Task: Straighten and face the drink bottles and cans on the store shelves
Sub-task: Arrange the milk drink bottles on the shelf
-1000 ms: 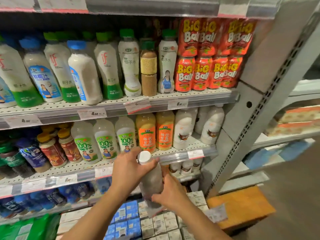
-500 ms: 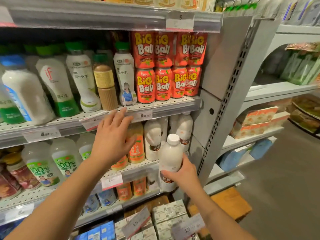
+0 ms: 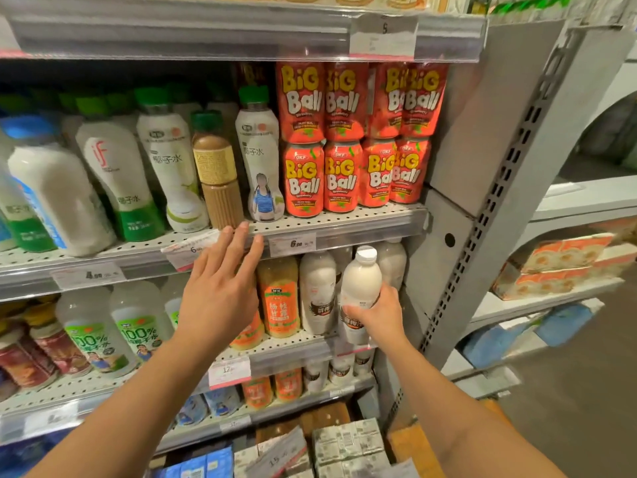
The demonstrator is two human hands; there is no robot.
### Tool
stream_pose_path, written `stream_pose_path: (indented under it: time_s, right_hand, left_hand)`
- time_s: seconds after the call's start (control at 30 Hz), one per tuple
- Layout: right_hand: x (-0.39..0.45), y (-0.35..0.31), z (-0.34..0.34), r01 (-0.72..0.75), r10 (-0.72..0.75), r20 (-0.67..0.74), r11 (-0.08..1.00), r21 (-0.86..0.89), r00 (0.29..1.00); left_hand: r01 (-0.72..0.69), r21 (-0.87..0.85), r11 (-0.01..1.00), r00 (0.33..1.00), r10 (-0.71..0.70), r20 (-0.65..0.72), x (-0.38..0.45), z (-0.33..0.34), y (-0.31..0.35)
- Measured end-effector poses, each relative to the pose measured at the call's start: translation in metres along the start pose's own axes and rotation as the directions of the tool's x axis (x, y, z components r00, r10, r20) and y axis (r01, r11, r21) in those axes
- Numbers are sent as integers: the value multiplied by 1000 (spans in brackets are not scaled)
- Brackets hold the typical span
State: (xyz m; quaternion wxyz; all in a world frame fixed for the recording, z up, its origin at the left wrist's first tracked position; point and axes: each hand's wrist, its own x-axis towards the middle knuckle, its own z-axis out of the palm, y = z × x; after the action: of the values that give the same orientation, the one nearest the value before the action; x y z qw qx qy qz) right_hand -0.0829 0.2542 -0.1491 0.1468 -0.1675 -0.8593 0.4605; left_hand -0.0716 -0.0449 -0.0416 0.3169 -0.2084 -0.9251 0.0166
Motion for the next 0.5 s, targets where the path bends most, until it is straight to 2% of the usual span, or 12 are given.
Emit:
stream_pose_path:
  time_s: [0.13, 0.23, 0.5]
  right_hand:
    - [5, -4, 10, 39, -39, -12, 999, 2, 999]
    - [-4, 0, 17, 51, -56, -90, 997, -59, 994]
    - [-29, 26, 32, -78, 49, -135, 973, -218, 990]
  left_hand:
    - [7, 21, 1000, 1000, -8, 9, -1, 0, 1]
    - [12, 16, 1000, 1000, -12, -6, -1, 1, 2]
    - [29, 13, 999, 1000, -29, -4, -1, 0, 3]
